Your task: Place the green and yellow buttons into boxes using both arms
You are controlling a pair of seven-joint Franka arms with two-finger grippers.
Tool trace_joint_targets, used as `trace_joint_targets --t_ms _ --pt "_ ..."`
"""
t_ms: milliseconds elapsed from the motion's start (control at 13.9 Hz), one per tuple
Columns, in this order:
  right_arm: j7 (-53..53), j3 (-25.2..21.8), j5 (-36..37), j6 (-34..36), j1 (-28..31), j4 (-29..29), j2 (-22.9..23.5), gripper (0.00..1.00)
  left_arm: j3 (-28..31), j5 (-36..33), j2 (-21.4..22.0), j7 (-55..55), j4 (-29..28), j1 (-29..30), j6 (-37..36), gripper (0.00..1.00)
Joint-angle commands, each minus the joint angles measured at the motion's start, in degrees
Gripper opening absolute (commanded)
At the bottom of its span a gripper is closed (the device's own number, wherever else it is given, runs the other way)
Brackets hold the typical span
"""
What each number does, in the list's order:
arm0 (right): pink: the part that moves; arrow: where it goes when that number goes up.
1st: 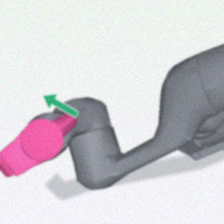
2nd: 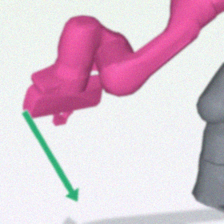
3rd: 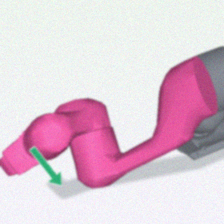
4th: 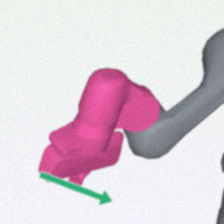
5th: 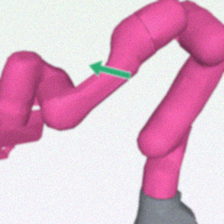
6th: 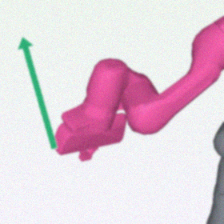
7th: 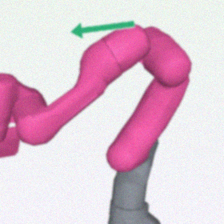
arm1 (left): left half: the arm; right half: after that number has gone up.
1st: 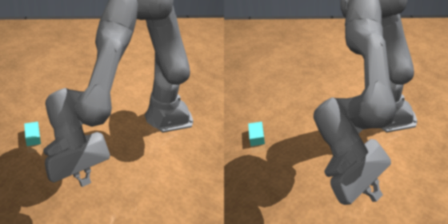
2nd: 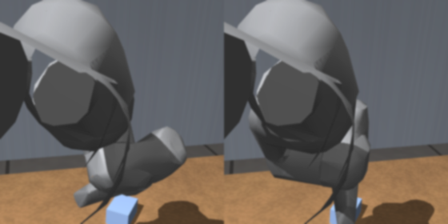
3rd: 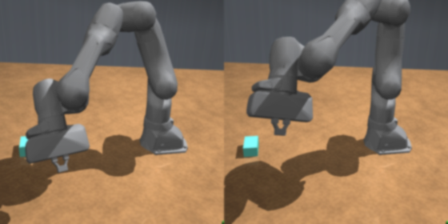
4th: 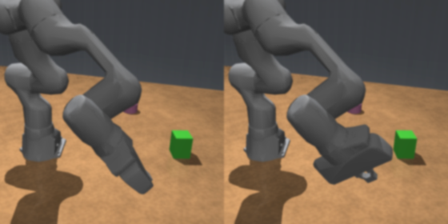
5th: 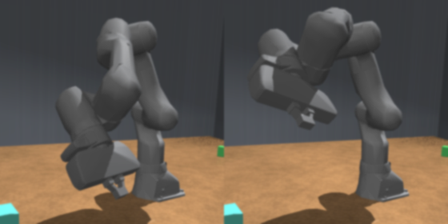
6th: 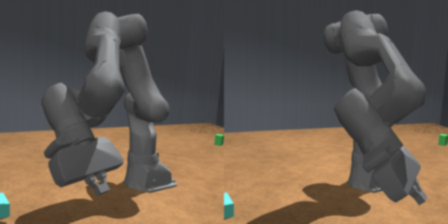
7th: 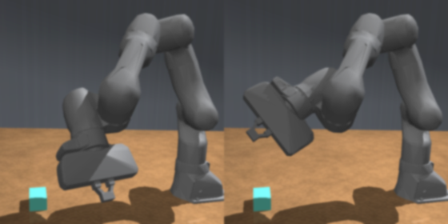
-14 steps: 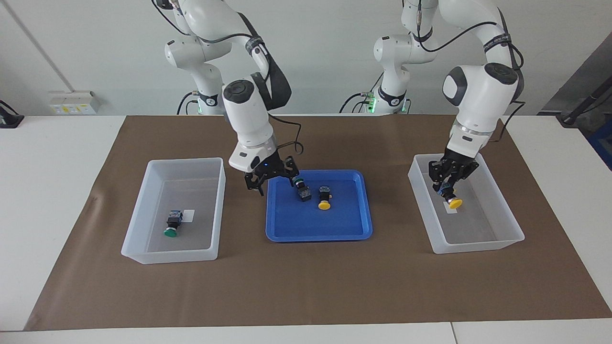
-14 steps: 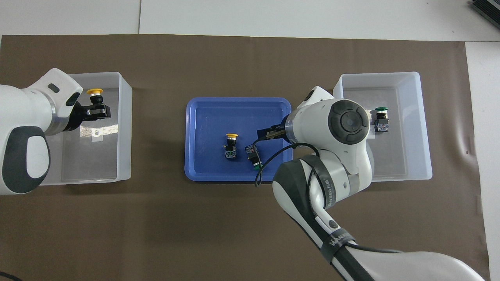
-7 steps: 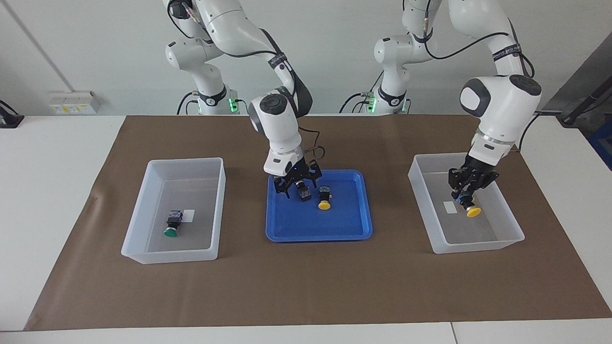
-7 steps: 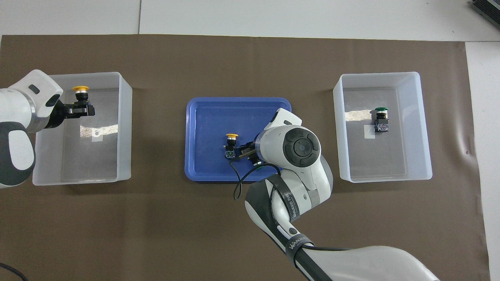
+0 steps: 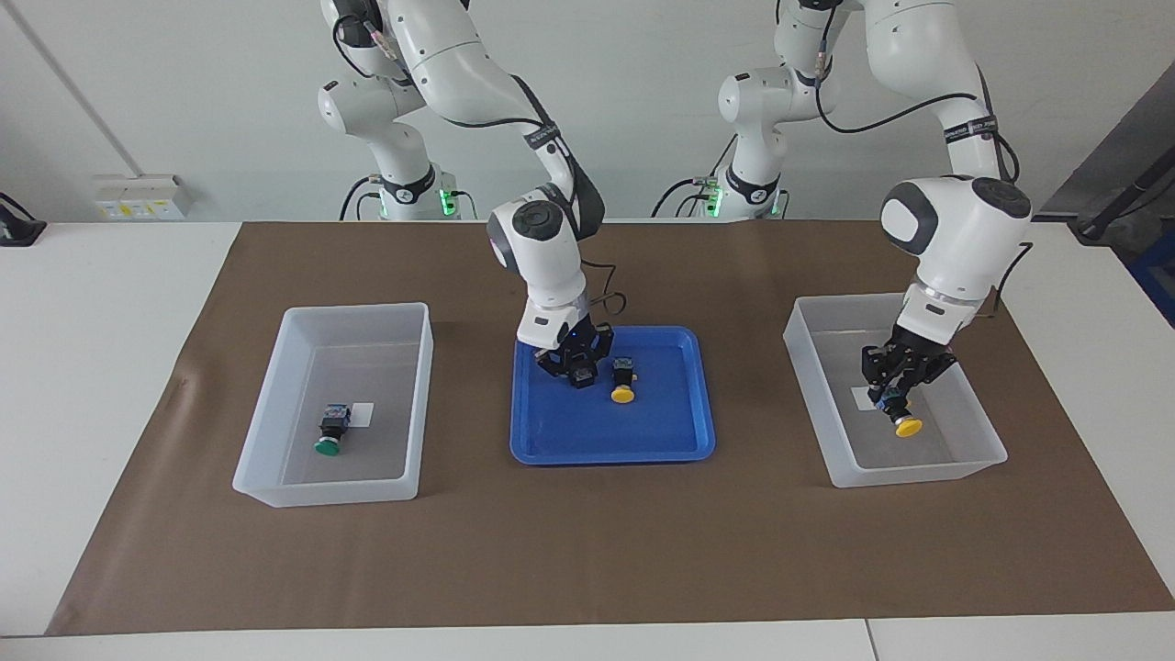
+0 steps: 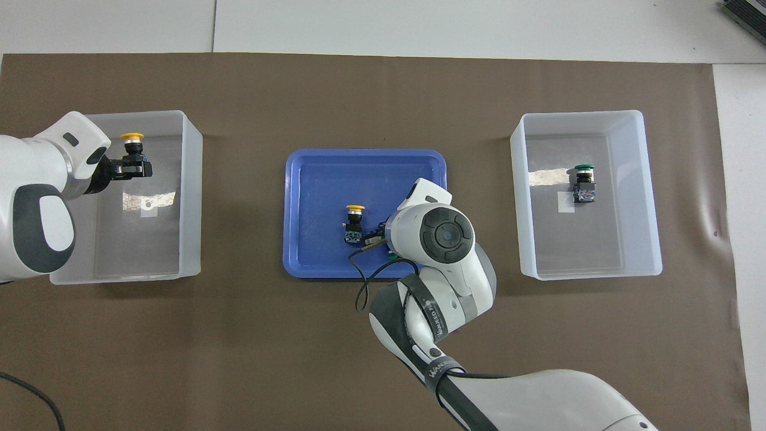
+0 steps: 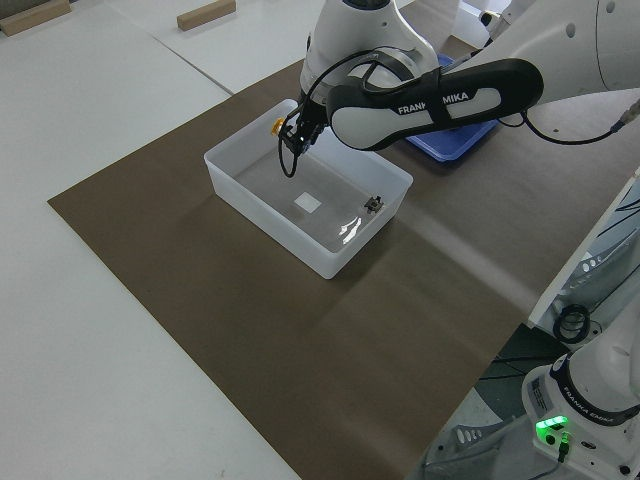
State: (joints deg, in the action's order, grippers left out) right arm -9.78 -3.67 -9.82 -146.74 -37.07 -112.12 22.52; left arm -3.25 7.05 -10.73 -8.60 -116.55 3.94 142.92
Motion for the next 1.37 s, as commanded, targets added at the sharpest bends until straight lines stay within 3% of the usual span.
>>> trace_joint_targets --t_ms 0,288,360,432,505,649,793,937,1153,1297 --pt "-1.38 -0.29 -1.08 4.42 0.94 0.93 -2.56 0.0 0.17 -0.1 -3.66 -1.33 0.89 -0.69 3.32 0.0" --pt "-0.6 -0.81 -0.21 15.76 8.3 3.39 -10.72 0.0 0.17 -2.12 -8.51 -3.44 3.16 -0.95 7.47 0.0" --pt "1.15 -0.9 0.06 19.88 11.02 4.61 -12.4 0.0 0.17 -2.04 -8.69 -3.45 3.78 -1.13 7.73 0.37" --pt "2.64 -0.99 0.59 21.66 13.57 4.71 -13.72 0.0 0.17 -2.04 -9.21 -3.53 3.96 -1.13 8.08 0.8" --pt "4.75 -0.9 1.03 22.2 16.73 4.54 -14.69 0.0 0.17 -2.12 -9.13 -3.62 4.23 -1.13 8.08 0.98" --pt "12.03 -0.9 1.29 22.12 23.06 3.58 -14.96 0.0 0.26 -2.12 -8.26 -3.62 4.32 -1.91 7.91 1.0" --pt "18.36 -0.81 1.29 21.33 27.82 1.3 -15.05 0.0 0.17 -2.12 -4.67 -3.62 3.88 -1.31 6.16 1.0" --pt "20.15 -0.81 1.21 19.84 30.72 -1.95 -14.79 0.0 0.17 -2.12 0.51 -3.36 3.96 -1.57 -1.19 1.0" --pt "20.24 -0.81 1.21 14.22 32.14 -6.61 -13.65 0.0 0.08 -2.12 7.55 -1.79 4.05 -4.01 -13.33 1.0" --pt "19.71 -0.81 1.21 11.67 32.14 -7.42 -11.73 0.0 0.0 -2.12 8.88 1.81 4.05 -7.26 -15.56 1.0"
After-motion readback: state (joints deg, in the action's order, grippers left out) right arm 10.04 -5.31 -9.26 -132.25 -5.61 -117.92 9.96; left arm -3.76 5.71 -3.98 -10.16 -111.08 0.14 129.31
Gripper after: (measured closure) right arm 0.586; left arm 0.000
